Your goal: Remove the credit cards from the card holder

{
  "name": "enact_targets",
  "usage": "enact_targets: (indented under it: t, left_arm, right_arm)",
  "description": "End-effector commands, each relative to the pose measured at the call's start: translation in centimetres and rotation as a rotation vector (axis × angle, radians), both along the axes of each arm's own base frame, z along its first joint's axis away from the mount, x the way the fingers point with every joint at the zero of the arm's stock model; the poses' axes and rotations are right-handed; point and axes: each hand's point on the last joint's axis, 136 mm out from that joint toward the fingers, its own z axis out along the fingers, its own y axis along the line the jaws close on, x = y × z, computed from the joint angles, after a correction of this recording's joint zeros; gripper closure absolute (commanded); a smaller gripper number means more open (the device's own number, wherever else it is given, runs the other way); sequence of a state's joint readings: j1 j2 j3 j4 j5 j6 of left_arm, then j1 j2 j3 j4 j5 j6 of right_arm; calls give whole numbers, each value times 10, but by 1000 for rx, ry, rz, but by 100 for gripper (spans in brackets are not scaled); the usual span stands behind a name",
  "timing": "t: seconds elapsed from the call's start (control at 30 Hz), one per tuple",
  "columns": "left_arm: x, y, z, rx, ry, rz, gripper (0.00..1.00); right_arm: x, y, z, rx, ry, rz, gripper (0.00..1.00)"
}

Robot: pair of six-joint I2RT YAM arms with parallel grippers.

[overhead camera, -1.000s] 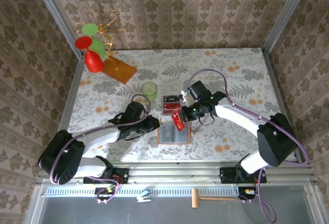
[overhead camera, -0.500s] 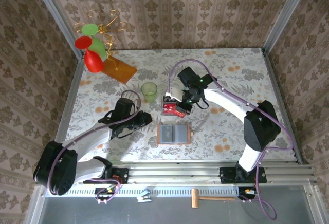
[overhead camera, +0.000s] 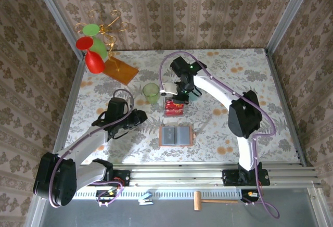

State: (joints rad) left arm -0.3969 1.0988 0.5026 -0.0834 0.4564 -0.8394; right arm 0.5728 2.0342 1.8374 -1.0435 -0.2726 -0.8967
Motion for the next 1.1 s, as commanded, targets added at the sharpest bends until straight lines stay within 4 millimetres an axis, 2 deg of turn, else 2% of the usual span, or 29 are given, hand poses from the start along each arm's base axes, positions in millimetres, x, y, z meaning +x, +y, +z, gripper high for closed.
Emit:
enact_targets:
  t: [0.0, 0.27, 0.73, 0.87, 1.07]
  left_arm:
    - [-4, 2, 1, -5, 0, -21, 77]
    - [0, 8, 0, -15, 7, -4, 77]
    - [-2, 11, -4, -24, 18, 2, 77]
    - [-1, 9, -3, -28, 17, -2, 77]
    - [2, 6, -2, -46, 22, -6, 77]
  right_arm:
    - [-3, -8, -5, -53, 48, 51, 100]
    - [7, -3, -21, -78, 95, 75, 100]
    - [-1, -2, -54, -107, 218, 69, 98]
    - [2, -3, -51, -112, 203, 52, 90]
    - [9, -2, -31, -76, 153, 8, 82]
